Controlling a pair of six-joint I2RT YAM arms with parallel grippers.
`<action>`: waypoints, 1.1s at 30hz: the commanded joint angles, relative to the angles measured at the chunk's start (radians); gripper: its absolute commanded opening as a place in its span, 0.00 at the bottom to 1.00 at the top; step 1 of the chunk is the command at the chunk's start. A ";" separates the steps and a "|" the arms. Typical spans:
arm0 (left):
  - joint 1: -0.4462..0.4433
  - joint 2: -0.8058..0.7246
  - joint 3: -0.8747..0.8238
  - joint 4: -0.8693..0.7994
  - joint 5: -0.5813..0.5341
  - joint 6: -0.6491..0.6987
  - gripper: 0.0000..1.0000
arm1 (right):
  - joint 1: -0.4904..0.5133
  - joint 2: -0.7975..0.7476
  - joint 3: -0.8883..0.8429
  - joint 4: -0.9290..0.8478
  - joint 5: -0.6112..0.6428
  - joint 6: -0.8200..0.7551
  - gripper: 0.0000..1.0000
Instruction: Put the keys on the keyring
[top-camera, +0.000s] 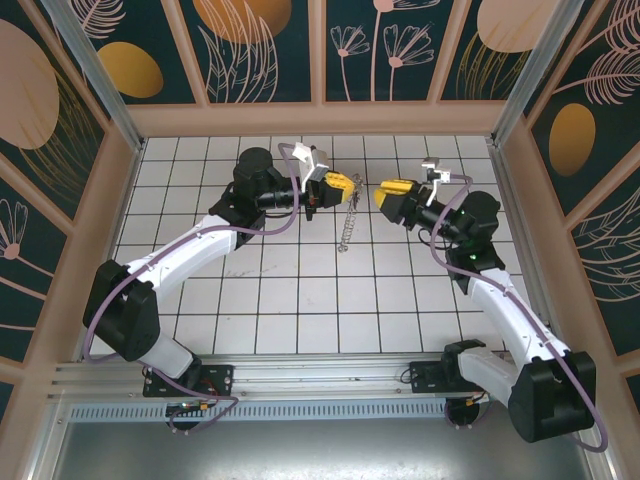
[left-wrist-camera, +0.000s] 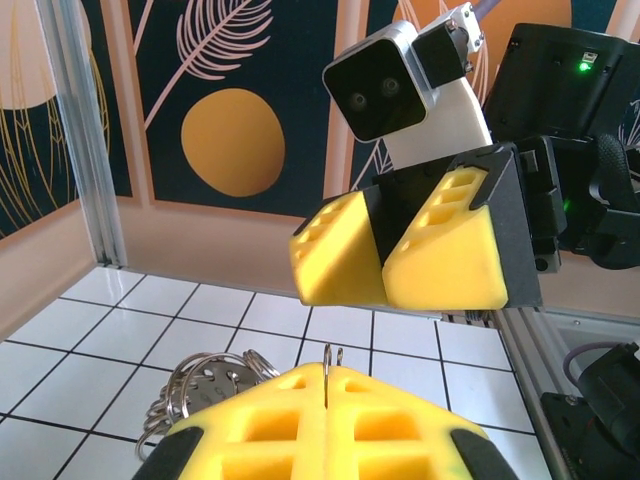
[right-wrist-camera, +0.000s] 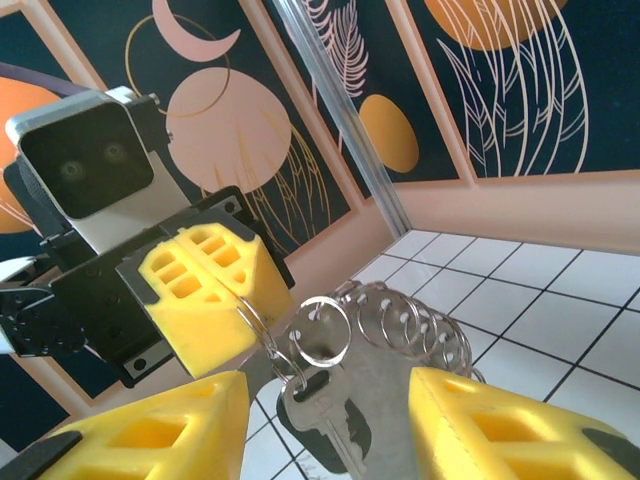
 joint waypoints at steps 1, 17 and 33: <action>-0.005 -0.007 0.000 0.084 0.041 -0.025 0.00 | -0.006 0.003 -0.007 0.126 0.001 0.056 0.50; 0.018 0.078 0.015 0.230 0.189 -0.240 0.00 | -0.005 0.055 -0.019 0.361 -0.045 0.230 0.56; 0.049 0.124 0.003 0.446 0.240 -0.443 0.00 | 0.042 0.168 -0.005 0.485 -0.039 0.325 0.52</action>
